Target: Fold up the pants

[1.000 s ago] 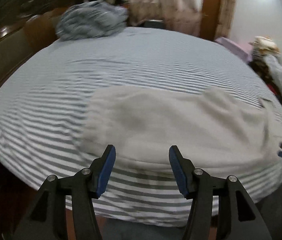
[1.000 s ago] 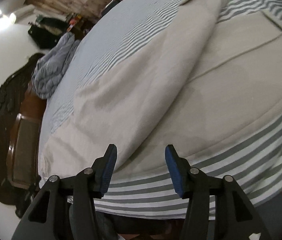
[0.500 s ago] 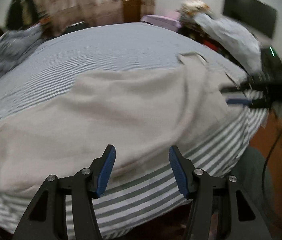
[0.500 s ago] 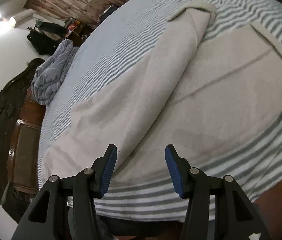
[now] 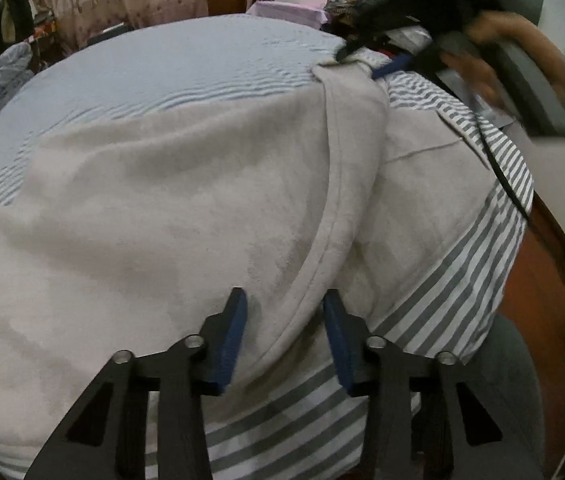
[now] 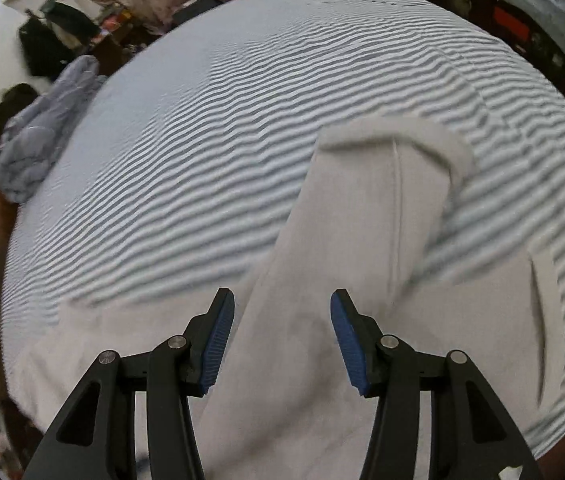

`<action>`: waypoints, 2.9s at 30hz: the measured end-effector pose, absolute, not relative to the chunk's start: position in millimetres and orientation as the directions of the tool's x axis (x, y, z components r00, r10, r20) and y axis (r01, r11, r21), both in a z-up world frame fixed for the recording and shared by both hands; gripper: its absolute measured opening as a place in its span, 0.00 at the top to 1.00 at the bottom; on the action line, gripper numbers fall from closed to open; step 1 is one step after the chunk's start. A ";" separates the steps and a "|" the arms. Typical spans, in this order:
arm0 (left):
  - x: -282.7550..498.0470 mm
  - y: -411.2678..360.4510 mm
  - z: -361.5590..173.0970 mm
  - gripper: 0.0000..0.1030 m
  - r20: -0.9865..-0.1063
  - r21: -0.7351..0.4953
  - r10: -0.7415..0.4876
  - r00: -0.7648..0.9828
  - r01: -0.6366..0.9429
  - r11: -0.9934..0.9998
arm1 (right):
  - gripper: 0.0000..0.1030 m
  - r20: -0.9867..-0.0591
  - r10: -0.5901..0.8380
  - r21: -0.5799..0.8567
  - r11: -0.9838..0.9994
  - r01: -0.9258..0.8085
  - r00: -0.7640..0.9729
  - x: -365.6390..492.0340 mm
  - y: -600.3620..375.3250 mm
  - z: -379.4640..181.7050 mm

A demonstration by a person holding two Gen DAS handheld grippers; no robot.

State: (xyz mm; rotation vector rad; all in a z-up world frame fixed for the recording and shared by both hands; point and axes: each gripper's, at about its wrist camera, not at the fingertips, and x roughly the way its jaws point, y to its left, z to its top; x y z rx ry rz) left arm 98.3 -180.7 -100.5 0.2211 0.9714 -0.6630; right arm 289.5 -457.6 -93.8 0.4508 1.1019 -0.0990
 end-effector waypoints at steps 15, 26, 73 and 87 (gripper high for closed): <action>100.4 -184.0 -108.6 0.84 -0.793 -0.177 -0.475 0.381 0.603 0.778 | 0.94 -0.913 -0.270 -0.124 0.898 0.422 0.306 406.0 -449.9 -139.5; 96.8 -181.3 -91.5 0.91 -0.780 -0.125 -0.448 0.437 0.593 0.795 | 0.95 -0.816 -0.177 0.169 0.837 0.520 0.550 279.6 -535.2 -20.4; 67.1 -176.8 -74.4 0.93 -0.780 -0.028 -0.412 0.471 0.632 0.774 | 0.91 -0.750 -0.001 0.547 0.561 0.621 0.662 107.8 -612.2 -122.1; 56.6 -175.8 -89.9 0.93 -0.812 -0.010 -0.392 0.432 0.662 0.750 | 0.92 -0.835 -0.047 0.433 0.558 0.708 0.548 85.9 -605.8 -157.7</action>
